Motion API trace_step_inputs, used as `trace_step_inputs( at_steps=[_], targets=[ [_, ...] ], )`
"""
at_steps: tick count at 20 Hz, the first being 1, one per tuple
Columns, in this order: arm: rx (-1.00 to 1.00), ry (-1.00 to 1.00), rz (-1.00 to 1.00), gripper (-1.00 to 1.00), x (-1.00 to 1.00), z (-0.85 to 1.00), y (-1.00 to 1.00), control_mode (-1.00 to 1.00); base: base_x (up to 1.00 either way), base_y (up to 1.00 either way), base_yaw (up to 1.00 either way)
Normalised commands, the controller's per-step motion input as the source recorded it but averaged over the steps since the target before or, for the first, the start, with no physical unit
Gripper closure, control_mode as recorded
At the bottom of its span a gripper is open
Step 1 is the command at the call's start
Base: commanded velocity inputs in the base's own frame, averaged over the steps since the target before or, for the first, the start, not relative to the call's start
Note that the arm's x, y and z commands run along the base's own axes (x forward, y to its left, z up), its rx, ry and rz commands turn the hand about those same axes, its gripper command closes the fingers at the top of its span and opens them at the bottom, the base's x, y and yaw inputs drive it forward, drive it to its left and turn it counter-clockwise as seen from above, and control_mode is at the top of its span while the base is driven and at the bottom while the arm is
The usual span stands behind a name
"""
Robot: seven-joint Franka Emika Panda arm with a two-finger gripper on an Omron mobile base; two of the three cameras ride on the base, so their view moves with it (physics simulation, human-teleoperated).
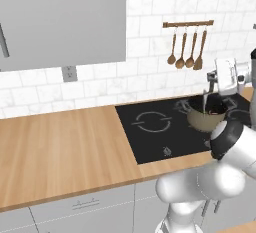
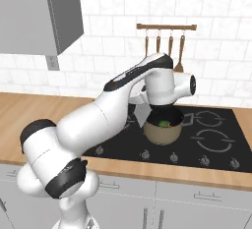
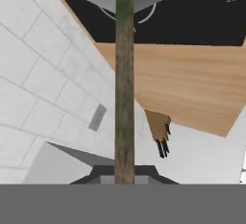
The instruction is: Put the onion and avocado in the pot. Retrieve the spatula and lightly stir the vegetables in the pot.
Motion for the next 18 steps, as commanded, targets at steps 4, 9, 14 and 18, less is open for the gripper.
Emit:
trace_step_inputs(
  at_steps=[4, 9, 14, 18],
  targets=[
    [0.19, 0.12, -0.18, 1.00, 0.55, -0.13, -0.79, -1.00, 0.00, 0.00, 0.00],
    [0.20, 0.03, -0.16, 1.00, 0.50, 0.05, -0.53, -1.00, 0.00, 0.00, 0.00],
    [0.15, 0.01, -0.18, 1.00, 0.65, -0.13, -0.48, -1.00, 0.00, 0.00, 0.00],
    [0.13, 0.00, -0.18, 1.00, 0.70, 0.00, -0.46, -1.00, 0.00, 0.00, 0.00]
  ],
)
